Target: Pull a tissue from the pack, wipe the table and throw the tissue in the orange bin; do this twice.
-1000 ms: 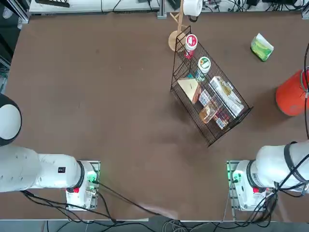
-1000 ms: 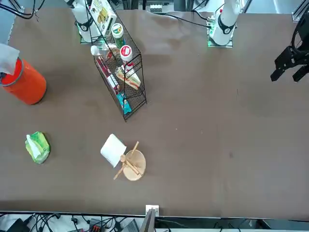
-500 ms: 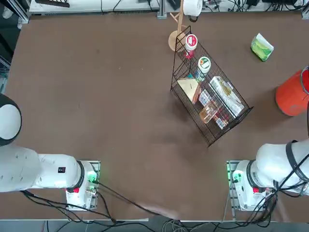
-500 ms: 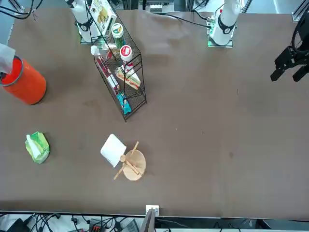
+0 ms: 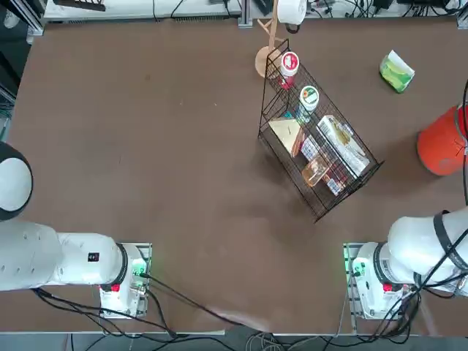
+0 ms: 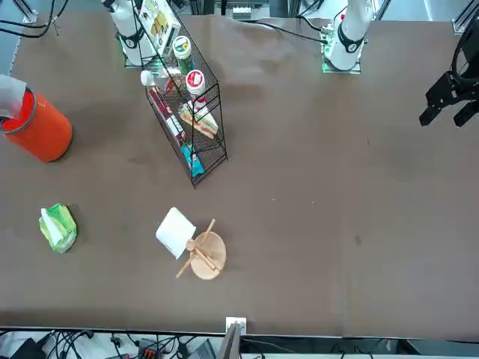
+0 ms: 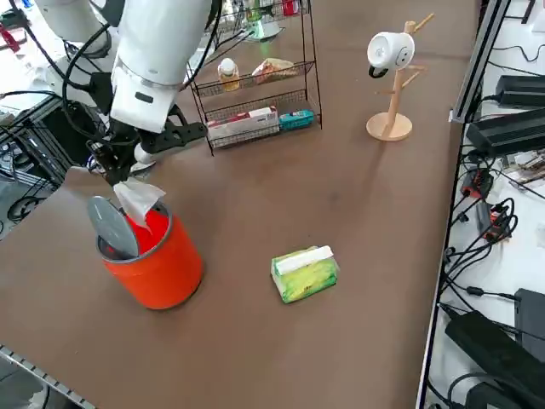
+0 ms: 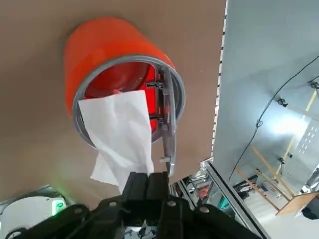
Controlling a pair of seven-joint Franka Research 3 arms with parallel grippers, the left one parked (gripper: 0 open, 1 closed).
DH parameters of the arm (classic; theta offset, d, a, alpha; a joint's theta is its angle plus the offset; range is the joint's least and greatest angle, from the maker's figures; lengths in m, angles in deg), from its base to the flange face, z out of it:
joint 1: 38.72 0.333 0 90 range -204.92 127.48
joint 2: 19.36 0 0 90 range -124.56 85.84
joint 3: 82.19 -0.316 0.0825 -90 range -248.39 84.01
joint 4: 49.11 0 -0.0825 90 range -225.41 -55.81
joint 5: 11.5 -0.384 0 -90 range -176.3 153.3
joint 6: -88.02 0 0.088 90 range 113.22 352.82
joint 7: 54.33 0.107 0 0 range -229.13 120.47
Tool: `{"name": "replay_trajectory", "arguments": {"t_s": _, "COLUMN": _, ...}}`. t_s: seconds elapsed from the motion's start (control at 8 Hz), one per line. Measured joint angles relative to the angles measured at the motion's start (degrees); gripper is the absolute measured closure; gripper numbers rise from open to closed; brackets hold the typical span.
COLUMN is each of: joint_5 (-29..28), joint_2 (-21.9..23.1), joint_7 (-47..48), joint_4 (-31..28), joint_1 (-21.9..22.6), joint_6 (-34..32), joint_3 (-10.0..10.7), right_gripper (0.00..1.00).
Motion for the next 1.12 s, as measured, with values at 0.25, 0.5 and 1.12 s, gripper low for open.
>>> {"name": "replay_trajectory", "arguments": {"t_s": 0.25, "joint_5": 0.0, "joint_2": -0.9, "joint_7": 0.0, "joint_4": -0.1, "joint_1": -0.5, "joint_6": 0.1, "joint_3": 0.0, "right_gripper": 0.84}}
{"name": "replay_trajectory", "arguments": {"t_s": 0.5, "joint_5": 0.0, "joint_2": -1.5, "joint_7": -0.5, "joint_4": -0.1, "joint_1": -0.7, "joint_6": 0.5, "joint_3": 0.0, "right_gripper": 0.46}}
{"name": "replay_trajectory", "arguments": {"t_s": 1.12, "joint_5": -8.0, "joint_2": -1.2, "joint_7": -2.2, "joint_4": 3.4, "joint_1": -0.5, "joint_6": 1.8, "joint_3": -1.2, "right_gripper": 0.00}}
